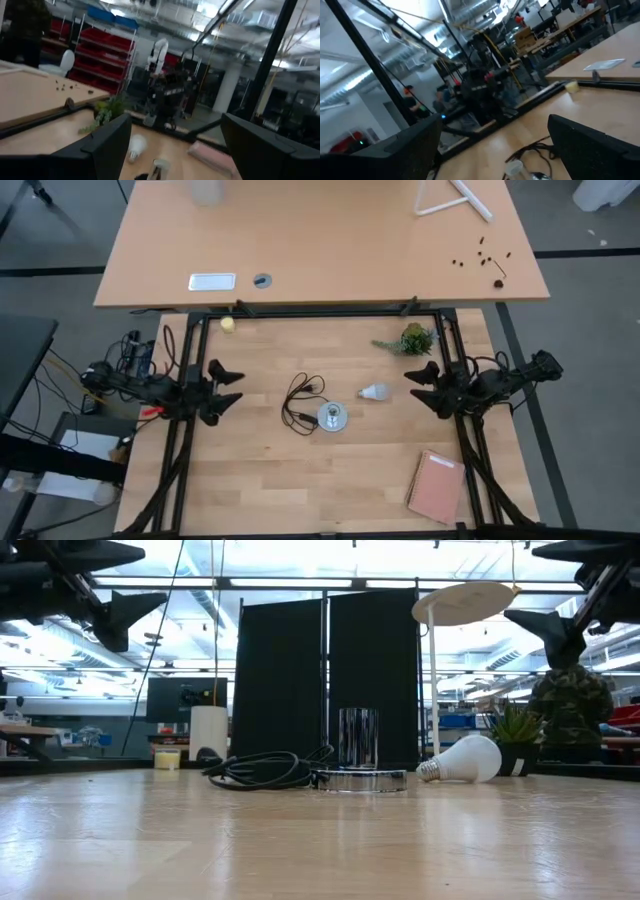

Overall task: Screw lightbulb
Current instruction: Insert the white lightbulb into the metallic lamp

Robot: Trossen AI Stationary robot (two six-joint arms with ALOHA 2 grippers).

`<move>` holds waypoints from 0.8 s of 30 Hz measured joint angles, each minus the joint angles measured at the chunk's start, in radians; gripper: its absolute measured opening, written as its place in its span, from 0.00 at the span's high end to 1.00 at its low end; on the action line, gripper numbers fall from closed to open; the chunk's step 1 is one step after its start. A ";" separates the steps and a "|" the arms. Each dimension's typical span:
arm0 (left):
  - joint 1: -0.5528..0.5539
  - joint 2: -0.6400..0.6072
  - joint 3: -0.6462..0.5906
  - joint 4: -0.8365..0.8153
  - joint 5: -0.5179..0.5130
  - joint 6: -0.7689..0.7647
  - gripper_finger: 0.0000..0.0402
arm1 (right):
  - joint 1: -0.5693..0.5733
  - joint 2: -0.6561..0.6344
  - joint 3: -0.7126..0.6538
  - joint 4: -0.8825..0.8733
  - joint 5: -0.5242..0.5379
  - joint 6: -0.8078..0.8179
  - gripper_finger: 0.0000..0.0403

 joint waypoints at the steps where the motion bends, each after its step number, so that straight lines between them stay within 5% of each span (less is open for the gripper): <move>1: 0.000 0.024 0.012 0.001 0.000 -0.001 0.22 | 0.000 0.000 0.000 0.000 -0.004 0.004 0.07; 15: 0.000 0.764 0.390 0.005 -0.102 0.048 0.22 | -0.001 0.066 0.000 -0.016 0.041 -0.035 0.07; 24: 0.070 1.208 0.724 -0.003 -0.070 0.056 0.22 | -0.001 0.174 0.000 -0.144 -0.045 -0.029 0.07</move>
